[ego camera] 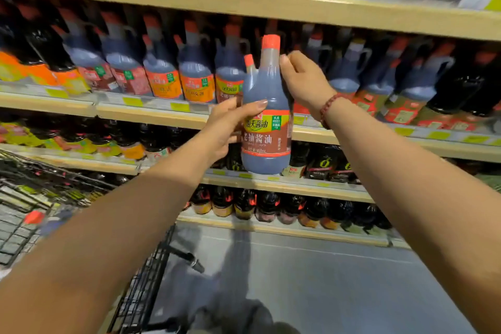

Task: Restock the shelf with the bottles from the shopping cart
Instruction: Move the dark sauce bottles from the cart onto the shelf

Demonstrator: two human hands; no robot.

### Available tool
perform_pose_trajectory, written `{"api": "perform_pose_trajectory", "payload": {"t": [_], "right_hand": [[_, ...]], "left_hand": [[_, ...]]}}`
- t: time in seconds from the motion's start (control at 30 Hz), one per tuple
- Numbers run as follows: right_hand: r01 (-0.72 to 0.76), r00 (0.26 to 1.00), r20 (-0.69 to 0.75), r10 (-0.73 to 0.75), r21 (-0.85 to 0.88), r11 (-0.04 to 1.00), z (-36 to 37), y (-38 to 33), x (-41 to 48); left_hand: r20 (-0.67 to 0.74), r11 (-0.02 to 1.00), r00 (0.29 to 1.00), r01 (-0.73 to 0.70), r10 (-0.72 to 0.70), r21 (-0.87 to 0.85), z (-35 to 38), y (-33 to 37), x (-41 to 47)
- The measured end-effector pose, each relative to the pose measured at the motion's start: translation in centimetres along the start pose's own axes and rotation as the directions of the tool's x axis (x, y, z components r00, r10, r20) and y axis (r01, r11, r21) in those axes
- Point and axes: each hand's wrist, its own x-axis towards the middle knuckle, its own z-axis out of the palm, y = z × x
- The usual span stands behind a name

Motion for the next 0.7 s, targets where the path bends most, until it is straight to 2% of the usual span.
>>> {"api": "perform_pose_trajectory", "payload": {"t": [0.1,0.2,0.33,0.4,0.5,0.7], "right_hand": [[-0.061,0.989,0.134,0.068,-0.056,0.997,-1.8,0.8,-0.9],[-0.152,0.951,0.277,0.139,0.026,0.988,-2.9,2.0,-1.8],[-0.121,0.94,0.34,0.035,0.235,0.964,-3.4,3.8,-3.0],[-0.075,0.942,0.334,-0.008,0.234,0.969,-3.1,4.8,-3.6],[0.045,0.955,0.287,-0.069,0.089,0.995,-1.8,5.5,-3.6],[0.034,0.992,0.11,-0.054,0.172,0.985,0.2,5.5,-1.7]], "left_hand": [[-0.025,0.999,1.0,0.011,-0.012,-0.041,2.3,-0.7,0.7],[-0.055,0.995,0.998,0.033,-0.038,-0.092,3.4,-1.2,1.7],[-0.114,0.987,0.99,0.064,-0.081,-0.145,3.8,-1.3,2.9],[-0.131,0.985,0.988,0.061,-0.083,-0.161,3.4,-1.1,3.6],[-0.114,0.988,0.992,0.04,-0.058,-0.151,2.6,-0.6,5.0],[-0.101,0.998,0.995,-0.025,0.019,-0.053,1.5,1.0,7.8]]}}
